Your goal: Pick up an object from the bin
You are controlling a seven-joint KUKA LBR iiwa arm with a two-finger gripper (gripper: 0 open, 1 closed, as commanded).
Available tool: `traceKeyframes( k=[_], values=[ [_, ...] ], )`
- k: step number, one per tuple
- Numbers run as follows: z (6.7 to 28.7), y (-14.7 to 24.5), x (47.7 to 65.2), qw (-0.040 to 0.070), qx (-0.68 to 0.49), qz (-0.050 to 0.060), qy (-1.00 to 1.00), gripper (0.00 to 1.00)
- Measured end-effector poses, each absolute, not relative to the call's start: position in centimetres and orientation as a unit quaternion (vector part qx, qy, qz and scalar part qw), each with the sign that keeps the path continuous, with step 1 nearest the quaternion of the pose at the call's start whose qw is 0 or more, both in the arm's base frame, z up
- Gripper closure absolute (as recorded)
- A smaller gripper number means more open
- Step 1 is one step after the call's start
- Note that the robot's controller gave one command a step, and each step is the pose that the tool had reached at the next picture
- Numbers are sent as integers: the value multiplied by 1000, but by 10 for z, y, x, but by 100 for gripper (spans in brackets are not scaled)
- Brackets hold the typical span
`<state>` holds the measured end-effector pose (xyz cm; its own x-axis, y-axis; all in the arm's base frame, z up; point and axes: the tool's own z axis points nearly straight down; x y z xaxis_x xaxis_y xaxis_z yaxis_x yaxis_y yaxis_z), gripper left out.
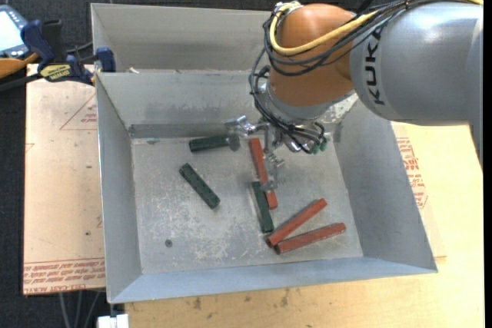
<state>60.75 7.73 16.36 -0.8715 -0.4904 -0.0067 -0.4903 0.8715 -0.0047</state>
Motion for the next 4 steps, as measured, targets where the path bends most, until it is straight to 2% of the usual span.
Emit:
traceKeyframes(
  k=[1, 2, 3, 4],
  values=[
    [90, -62, 611, -1, -274, -1, 962, 0],
    [100, 5, 571, 1, -345, 2, 938, 0],
    [140, 75, 497, 0, -111, 2, 994, 0],
    [71, 11, 562, 2, -121, 1, 993, 0]
  ],
)
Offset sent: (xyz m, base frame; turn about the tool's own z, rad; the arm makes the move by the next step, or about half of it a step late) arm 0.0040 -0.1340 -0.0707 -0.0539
